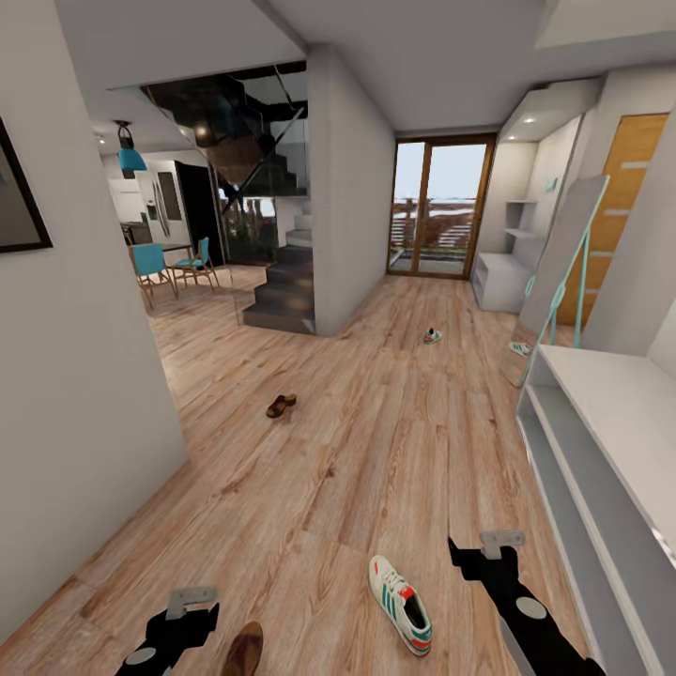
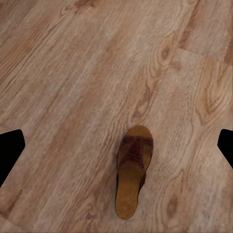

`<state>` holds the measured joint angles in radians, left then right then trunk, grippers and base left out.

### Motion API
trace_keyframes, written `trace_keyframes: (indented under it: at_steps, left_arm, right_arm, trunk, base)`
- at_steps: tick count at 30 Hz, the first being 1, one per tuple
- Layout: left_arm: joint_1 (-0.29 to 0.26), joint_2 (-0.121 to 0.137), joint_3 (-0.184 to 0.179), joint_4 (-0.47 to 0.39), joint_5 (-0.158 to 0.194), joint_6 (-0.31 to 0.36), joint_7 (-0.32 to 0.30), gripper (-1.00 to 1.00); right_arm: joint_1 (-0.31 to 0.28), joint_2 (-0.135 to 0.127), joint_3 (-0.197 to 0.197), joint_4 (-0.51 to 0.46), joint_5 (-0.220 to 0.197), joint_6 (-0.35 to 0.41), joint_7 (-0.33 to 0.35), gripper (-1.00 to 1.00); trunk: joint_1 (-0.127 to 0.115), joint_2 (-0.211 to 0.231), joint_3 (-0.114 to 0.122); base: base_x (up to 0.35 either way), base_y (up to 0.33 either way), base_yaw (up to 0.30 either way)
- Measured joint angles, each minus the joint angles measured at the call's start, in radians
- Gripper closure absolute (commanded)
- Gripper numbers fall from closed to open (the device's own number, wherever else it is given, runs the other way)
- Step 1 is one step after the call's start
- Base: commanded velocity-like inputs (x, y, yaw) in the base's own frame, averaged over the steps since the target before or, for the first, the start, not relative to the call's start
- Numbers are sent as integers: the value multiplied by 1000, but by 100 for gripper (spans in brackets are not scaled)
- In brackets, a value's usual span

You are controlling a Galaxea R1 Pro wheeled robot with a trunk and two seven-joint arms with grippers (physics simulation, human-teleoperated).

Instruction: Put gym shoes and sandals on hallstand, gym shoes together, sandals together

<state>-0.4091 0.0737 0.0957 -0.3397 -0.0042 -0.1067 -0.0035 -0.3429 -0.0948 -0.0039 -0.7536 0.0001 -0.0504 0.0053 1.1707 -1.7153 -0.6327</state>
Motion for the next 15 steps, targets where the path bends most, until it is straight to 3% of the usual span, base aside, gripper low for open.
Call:
trace_keyframes:
  at_steps: [15]
  left_arm:
    - [3, 0, -3, 4, 0, -10, 0, -100]
  right_arm:
    - [-1, 3, 8, 1, 4, 3, 0, -100]
  trunk:
    - [58, -105, -47]
  base:
    - [0, 0, 0]
